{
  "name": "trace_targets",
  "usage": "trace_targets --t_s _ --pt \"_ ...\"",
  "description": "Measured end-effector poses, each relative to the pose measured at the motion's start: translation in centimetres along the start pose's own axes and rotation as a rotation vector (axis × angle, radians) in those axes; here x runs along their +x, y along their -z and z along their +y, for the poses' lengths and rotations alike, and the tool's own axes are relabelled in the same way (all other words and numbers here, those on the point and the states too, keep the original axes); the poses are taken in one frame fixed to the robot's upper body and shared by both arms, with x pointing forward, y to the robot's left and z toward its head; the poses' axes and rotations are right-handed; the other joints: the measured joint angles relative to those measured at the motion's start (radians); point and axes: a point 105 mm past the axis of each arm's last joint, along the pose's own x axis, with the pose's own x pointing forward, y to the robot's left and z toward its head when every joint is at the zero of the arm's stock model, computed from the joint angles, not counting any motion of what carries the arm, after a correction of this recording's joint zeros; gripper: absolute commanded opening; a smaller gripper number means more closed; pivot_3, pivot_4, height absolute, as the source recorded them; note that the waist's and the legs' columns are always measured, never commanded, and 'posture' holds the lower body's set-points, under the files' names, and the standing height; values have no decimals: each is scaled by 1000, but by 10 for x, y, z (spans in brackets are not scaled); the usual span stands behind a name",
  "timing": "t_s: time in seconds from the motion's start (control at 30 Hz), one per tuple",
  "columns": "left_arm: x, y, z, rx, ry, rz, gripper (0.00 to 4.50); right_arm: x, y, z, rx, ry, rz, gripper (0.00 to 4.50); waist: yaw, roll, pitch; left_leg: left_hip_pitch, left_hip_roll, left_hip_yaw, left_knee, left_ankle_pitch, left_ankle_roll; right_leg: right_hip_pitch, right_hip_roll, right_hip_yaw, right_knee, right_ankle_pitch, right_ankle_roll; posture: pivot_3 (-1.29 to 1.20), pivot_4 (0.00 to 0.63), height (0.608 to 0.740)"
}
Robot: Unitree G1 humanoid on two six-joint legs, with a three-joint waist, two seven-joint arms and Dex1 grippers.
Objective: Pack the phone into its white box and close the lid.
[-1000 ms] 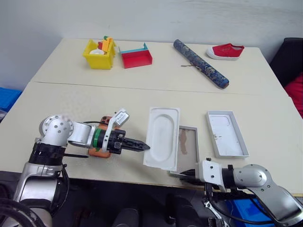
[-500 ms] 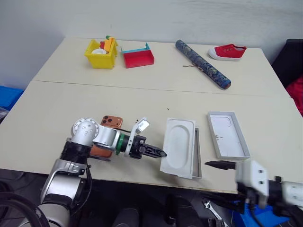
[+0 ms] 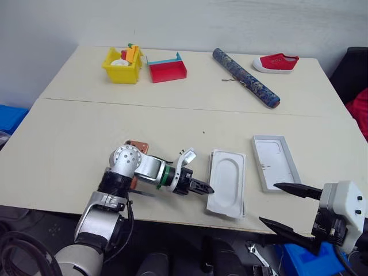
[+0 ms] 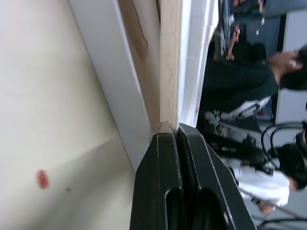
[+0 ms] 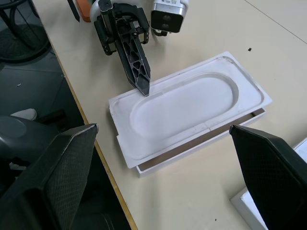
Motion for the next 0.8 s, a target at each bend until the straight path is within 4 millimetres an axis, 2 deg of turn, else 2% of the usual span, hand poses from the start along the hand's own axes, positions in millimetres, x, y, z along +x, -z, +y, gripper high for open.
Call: trace_targets --t_s 0.17,0.5,0.6,0.8 --pt "2 -4 -2 -2 -1 -26 0 5 -2 -2 -5 4 -2 4476 2 0 0 0 0 0 0 0 0 0 0 0 0 0 0 0 150 740" --pt "5 0 -1 -17 9 2 0 13 -4 -2 -20 -24 -1 4476 1 0 0 0 0 0 0 0 0 0 0 0 0 0 0 0 150 740" --pt "4 1 -2 -19 14 10 641 14 -4 -2 -19 -24 -1 4500 1 0 0 0 0 0 0 0 0 0 0 0 0 0 0 0 150 740" --pt "3 2 -10 -17 70 14 2396 18 -4 -3 -21 -35 -5 4500 1 0 0 0 0 0 0 0 0 0 0 0 0 0 0 0 150 740"
